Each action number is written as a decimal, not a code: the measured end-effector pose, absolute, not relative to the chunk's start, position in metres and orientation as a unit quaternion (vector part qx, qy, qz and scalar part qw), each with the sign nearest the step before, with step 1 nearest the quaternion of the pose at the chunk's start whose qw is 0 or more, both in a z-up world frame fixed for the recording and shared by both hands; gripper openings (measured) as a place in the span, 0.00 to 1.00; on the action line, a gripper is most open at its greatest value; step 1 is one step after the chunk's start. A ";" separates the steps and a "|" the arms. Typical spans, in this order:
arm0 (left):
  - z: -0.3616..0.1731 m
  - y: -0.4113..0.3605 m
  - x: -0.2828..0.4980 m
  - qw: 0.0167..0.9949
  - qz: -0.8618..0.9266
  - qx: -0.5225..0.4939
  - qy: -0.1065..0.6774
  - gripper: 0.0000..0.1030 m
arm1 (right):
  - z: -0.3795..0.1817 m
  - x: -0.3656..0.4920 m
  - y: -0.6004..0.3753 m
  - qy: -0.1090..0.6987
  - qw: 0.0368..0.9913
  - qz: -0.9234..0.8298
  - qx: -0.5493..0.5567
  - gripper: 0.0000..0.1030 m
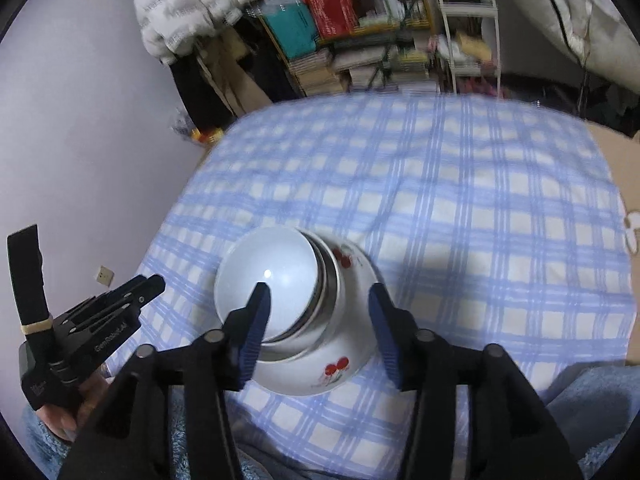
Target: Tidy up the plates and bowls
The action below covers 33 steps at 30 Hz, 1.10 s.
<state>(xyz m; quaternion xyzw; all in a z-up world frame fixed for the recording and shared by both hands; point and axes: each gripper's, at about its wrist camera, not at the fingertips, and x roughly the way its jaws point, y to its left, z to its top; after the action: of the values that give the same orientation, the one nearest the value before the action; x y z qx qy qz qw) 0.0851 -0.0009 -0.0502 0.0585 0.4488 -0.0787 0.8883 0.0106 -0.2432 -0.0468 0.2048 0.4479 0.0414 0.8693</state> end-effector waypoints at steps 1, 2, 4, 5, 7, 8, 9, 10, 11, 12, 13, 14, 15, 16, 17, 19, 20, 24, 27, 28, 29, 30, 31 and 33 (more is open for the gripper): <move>-0.045 0.001 0.081 0.894 -0.075 0.062 0.438 0.35 | -0.042 0.007 -0.243 0.436 0.876 0.043 0.202 0.60; -0.039 0.003 0.074 0.902 -0.069 0.069 0.420 0.39 | -0.035 0.002 -0.242 0.420 0.885 0.046 0.197 0.64; -0.029 0.006 0.060 0.917 -0.060 0.080 0.387 0.41 | -0.025 -0.006 -0.239 0.394 0.899 0.051 0.184 0.76; -0.026 0.006 0.055 0.921 -0.055 0.084 0.376 0.42 | -0.020 -0.009 -0.238 0.383 0.905 0.053 0.177 0.85; -0.016 0.009 0.040 0.933 -0.054 0.081 0.347 0.53 | -0.010 -0.018 -0.234 0.353 0.920 0.056 0.159 0.93; -0.012 0.010 0.034 0.937 -0.055 0.079 0.336 0.60 | -0.006 -0.023 -0.232 0.341 0.925 0.056 0.155 0.95; -0.008 0.011 0.026 0.943 -0.053 0.082 0.319 0.66 | -0.003 -0.026 -0.231 0.331 0.930 0.056 0.149 0.98; -0.005 0.011 0.018 0.948 -0.050 0.089 0.301 0.69 | -0.001 -0.030 -0.229 0.321 0.935 0.054 0.142 0.99; -0.002 0.010 0.012 0.953 -0.045 0.097 0.284 0.73 | 0.000 -0.032 -0.227 0.316 0.938 0.054 0.134 1.00; 0.001 0.009 0.007 0.956 -0.041 0.101 0.272 0.78 | 0.001 -0.035 -0.225 0.311 0.941 0.051 0.122 1.00; 0.003 0.009 0.001 0.960 -0.036 0.105 0.257 0.81 | 0.002 -0.037 -0.222 0.307 0.944 0.046 0.109 1.00; 0.004 0.009 -0.003 0.963 -0.034 0.104 0.248 0.83 | 0.002 -0.039 -0.219 0.304 0.947 0.043 0.099 1.00; 0.006 0.010 -0.007 0.965 -0.034 0.099 0.239 0.85 | 0.002 -0.040 -0.218 0.300 0.948 0.041 0.093 1.00; 0.007 0.010 -0.010 0.966 -0.034 0.096 0.236 0.86 | 0.002 -0.042 -0.218 0.298 0.950 0.039 0.091 1.00; 0.007 0.011 -0.012 0.967 -0.034 0.094 0.234 0.87 | 0.001 -0.044 -0.218 0.296 0.950 0.040 0.090 1.00; 0.007 0.012 -0.017 0.969 -0.028 0.094 0.228 0.89 | 0.002 -0.045 -0.215 0.291 0.952 0.039 0.084 1.00; 0.006 0.010 -0.019 0.970 -0.024 0.099 0.223 0.89 | 0.002 -0.045 -0.213 0.289 0.953 0.040 0.078 1.00; -0.002 0.003 -0.029 0.970 -0.021 0.117 0.210 0.91 | 0.002 -0.051 -0.208 0.273 0.960 0.032 0.059 1.00; -0.007 0.003 -0.032 0.971 -0.012 0.118 0.206 0.91 | 0.002 -0.052 -0.204 0.268 0.962 0.029 0.050 1.00; -0.007 0.004 -0.032 0.972 -0.005 0.116 0.202 0.91 | 0.002 -0.053 -0.204 0.267 0.962 0.028 0.049 1.00; -0.007 0.005 -0.032 0.973 -0.005 0.112 0.203 0.91 | 0.001 -0.053 -0.204 0.266 0.963 0.025 0.047 1.00; -0.006 0.007 -0.032 0.973 -0.006 0.106 0.205 0.91 | 0.001 -0.054 -0.205 0.262 0.964 0.020 0.045 1.00; -0.006 0.009 -0.032 0.973 -0.004 0.100 0.207 0.91 | 0.000 -0.053 -0.205 0.263 0.964 0.020 0.045 1.00; -0.007 0.013 -0.031 0.973 0.000 0.095 0.208 0.91 | 0.000 -0.055 -0.207 0.264 0.963 0.022 0.049 1.00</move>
<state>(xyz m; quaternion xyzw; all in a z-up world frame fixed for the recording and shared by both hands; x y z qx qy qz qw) -0.0312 0.0125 -0.0074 0.0947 0.2084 0.0003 0.9735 -0.0549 -0.2068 -0.0004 0.0493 0.2643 0.0218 0.9629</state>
